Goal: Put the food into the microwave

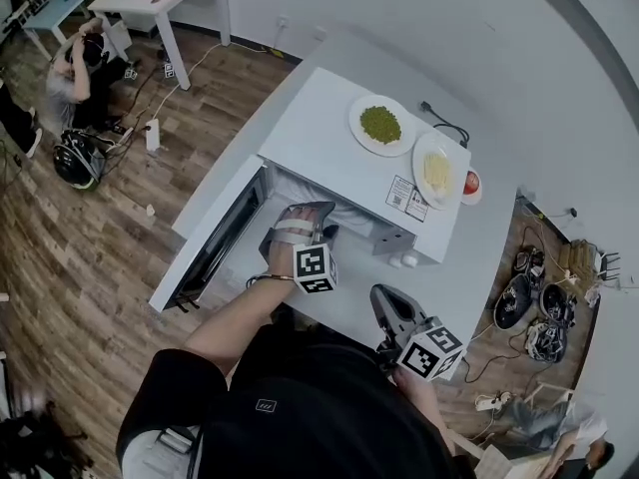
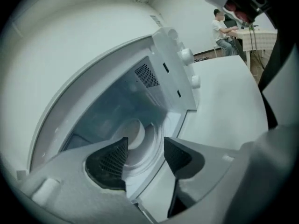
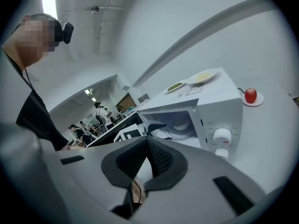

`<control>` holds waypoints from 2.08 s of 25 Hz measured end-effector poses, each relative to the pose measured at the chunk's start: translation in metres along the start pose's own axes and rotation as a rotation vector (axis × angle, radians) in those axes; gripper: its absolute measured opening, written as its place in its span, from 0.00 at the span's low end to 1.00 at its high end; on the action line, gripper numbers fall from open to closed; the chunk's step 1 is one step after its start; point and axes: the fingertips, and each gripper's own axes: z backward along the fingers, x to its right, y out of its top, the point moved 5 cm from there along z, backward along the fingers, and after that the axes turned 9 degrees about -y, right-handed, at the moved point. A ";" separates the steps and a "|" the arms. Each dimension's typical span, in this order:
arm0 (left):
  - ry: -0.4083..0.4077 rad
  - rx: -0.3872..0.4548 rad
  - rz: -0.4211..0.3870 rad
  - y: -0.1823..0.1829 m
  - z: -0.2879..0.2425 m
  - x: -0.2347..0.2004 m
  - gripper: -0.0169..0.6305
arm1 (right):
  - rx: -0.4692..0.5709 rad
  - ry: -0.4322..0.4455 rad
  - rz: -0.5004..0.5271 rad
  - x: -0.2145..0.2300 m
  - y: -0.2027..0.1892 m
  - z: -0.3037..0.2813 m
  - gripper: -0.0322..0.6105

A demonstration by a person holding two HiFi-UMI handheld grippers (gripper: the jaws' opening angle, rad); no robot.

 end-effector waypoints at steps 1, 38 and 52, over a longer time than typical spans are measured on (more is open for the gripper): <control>-0.003 -0.003 0.017 -0.001 0.007 0.004 0.38 | 0.005 0.014 0.015 -0.001 0.005 -0.001 0.07; -0.382 0.785 0.651 0.168 0.226 0.024 0.07 | 0.312 0.177 0.230 0.003 0.077 0.099 0.07; -0.356 0.802 0.633 0.171 0.228 0.017 0.04 | 0.359 0.144 0.282 0.003 0.087 0.109 0.06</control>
